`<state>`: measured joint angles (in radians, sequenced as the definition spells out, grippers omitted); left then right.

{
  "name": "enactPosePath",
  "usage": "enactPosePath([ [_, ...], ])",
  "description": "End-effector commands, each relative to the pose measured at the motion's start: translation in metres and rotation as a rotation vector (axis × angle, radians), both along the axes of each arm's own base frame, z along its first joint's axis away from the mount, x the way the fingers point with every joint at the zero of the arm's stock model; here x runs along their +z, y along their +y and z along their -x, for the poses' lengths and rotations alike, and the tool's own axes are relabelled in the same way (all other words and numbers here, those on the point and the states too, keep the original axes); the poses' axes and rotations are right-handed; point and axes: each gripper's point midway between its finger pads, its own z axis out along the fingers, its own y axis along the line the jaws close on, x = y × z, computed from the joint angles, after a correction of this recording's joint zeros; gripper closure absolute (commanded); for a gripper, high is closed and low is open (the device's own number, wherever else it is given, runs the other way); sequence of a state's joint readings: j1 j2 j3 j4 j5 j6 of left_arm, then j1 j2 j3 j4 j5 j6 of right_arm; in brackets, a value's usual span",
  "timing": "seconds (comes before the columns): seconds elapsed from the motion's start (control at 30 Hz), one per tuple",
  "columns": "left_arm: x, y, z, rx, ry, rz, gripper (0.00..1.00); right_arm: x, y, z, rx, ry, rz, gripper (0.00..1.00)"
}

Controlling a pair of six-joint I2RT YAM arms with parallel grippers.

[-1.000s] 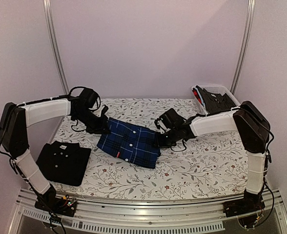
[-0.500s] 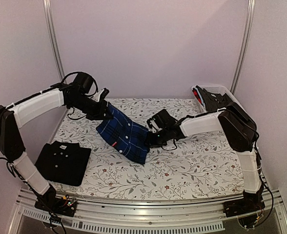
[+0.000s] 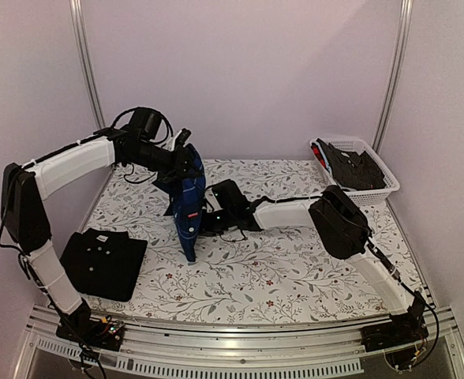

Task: Fold and stack the long sleeve shirts
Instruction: Turn over the square-folded shirt at the center of the board.

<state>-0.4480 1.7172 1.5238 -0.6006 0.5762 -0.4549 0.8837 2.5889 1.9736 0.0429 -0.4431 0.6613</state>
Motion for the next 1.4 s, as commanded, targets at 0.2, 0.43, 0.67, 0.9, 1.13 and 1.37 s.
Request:
enactPosePath([
  [0.2, 0.007, -0.010, -0.012, -0.026, -0.039, 0.045, 1.00, 0.018, -0.004, 0.000, 0.021, -0.027, -0.059, 0.67],
  [0.43, 0.002, -0.011, -0.016, -0.046, -0.028, 0.043, 1.00, 0.035, -0.039, -0.006, -0.038, -0.027, -0.091, 0.59],
  [0.67, -0.016, -0.030, -0.021, -0.078, 0.005, 0.033, 1.00, 0.091, -0.119, -0.019, -0.175, -0.085, -0.080, 0.49],
  [0.9, -0.077, -0.125, -0.033, -0.096, 0.086, -0.022, 0.89, 0.118, -0.233, -0.005, -0.370, -0.125, 0.071, 0.44],
  [1.13, -0.075, -0.199, -0.056, -0.033, 0.007, -0.059, 0.41, 0.136, -0.293, 0.013, -0.438, -0.168, 0.168, 0.34],
  [1.37, -0.038, -0.127, -0.057, 0.099, -0.072, -0.065, 0.31, 0.104, -0.285, 0.007, -0.374, -0.141, 0.258, 0.34],
])
